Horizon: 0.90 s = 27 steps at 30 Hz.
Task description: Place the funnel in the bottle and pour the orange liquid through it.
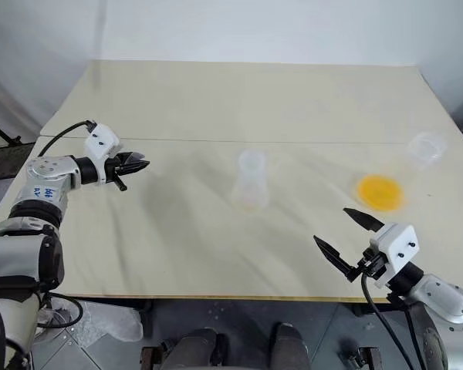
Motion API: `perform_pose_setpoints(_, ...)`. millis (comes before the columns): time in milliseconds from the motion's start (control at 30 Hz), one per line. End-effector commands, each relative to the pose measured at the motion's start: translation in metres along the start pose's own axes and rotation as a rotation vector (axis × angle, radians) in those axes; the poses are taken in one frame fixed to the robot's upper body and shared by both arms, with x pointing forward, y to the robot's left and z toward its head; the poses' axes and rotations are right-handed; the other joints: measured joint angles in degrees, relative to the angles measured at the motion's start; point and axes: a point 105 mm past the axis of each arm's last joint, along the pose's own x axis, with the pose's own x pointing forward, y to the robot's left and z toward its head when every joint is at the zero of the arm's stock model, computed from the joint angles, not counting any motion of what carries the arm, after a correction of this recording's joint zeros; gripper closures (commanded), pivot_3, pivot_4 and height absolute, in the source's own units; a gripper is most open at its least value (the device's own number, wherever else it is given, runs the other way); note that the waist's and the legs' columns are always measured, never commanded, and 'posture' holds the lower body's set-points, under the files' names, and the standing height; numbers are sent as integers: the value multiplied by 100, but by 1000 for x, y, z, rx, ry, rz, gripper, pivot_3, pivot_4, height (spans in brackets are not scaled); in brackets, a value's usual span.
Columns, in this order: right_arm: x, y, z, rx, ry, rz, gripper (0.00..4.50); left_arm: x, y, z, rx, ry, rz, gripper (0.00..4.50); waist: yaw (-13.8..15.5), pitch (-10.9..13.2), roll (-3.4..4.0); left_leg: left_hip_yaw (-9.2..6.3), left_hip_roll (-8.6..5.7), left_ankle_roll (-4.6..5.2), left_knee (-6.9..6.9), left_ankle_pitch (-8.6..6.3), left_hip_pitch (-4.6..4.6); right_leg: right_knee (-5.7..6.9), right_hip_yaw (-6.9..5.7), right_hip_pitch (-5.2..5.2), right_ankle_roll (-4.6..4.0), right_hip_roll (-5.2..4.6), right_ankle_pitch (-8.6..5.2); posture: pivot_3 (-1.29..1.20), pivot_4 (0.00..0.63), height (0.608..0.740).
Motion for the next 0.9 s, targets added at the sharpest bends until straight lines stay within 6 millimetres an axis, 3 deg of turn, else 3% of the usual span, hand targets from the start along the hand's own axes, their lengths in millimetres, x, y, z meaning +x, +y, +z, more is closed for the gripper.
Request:
perform_pose_setpoints(33,-1,-3,8,-30,-28,-14,0,-14,8,-13,-20,35,35,4456,-11,0,0,5,1,0,0,0,3,1,4,0,0,0,0,0,150,740)
perform_pose_setpoints(333,2,-5,8,-30,-29,-3,0,-25,9,-11,-70,-23,12,4481,-14,1,-4,16,0,1,-4,-2,1,0,8,-8,0,-1,0,0,150,740)
perform_pose_setpoints(433,5,-6,8,-28,-31,2,0,-27,4,1,-127,-110,-61,4481,-12,2,-6,17,0,2,-3,-2,0,1,9,-9,0,-1,0,0,150,740)
perform_pose_setpoints(600,8,-6,7,-24,-34,11,0,-33,-20,24,-160,-251,-299,4481,-2,3,-7,14,-1,2,1,-2,-3,1,7,-9,0,-4,0,0,150,740)
perform_pose_setpoints(900,11,-4,6,-20,-43,16,0,-36,-58,39,-127,-389,-472,4481,-10,3,-7,9,1,2,0,-2,-3,1,9,-9,0,-4,0,0,150,740)
